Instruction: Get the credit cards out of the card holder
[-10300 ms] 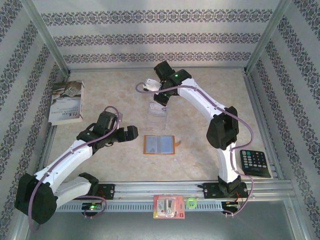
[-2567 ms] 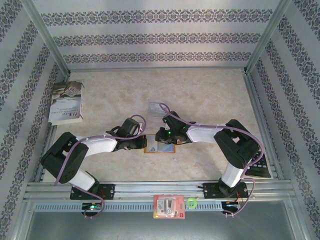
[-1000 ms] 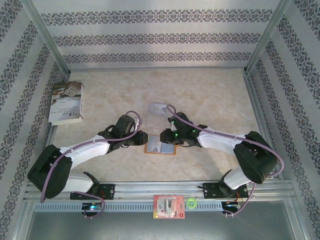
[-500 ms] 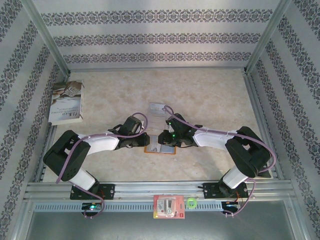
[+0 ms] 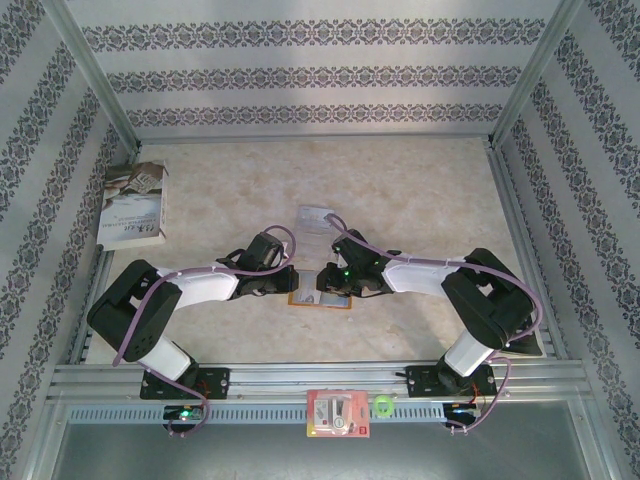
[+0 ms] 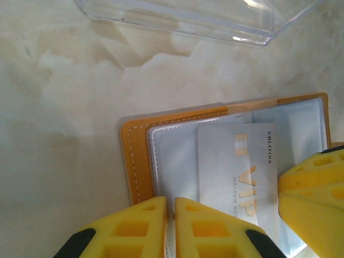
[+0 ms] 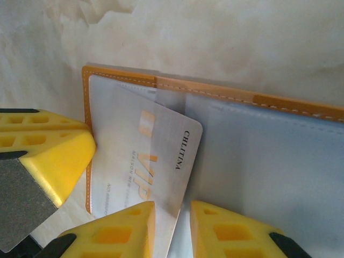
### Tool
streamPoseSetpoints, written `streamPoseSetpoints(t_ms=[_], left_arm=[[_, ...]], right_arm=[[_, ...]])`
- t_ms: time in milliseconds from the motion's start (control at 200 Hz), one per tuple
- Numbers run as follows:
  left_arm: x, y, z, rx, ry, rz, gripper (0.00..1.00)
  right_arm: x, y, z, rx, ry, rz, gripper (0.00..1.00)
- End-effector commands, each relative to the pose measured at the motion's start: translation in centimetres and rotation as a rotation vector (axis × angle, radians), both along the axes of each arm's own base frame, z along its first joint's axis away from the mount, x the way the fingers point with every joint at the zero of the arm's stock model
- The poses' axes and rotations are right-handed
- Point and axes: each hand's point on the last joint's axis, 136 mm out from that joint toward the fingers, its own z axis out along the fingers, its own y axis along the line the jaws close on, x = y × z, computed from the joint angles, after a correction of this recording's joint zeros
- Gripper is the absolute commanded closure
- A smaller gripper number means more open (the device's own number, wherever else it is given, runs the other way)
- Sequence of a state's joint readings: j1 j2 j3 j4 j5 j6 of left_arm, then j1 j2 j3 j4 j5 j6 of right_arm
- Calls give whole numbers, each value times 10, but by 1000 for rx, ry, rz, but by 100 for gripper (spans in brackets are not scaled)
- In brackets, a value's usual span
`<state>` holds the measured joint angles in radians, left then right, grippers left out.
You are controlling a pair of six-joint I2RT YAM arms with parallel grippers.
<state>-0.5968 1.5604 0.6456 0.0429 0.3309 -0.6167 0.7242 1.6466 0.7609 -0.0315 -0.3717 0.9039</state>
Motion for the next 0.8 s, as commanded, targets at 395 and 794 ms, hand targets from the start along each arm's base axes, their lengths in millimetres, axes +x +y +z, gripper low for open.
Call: streamPoseSetpoints(t_ms=[395,794], left_arm=[[-21,7,-18,57,54,-29,91],[-19,6,-15,40,51,-23,93]], right_arm=[[1,-5,-12,13,39,-47,99],[-8,-43,5,-81,-23,-63,100]])
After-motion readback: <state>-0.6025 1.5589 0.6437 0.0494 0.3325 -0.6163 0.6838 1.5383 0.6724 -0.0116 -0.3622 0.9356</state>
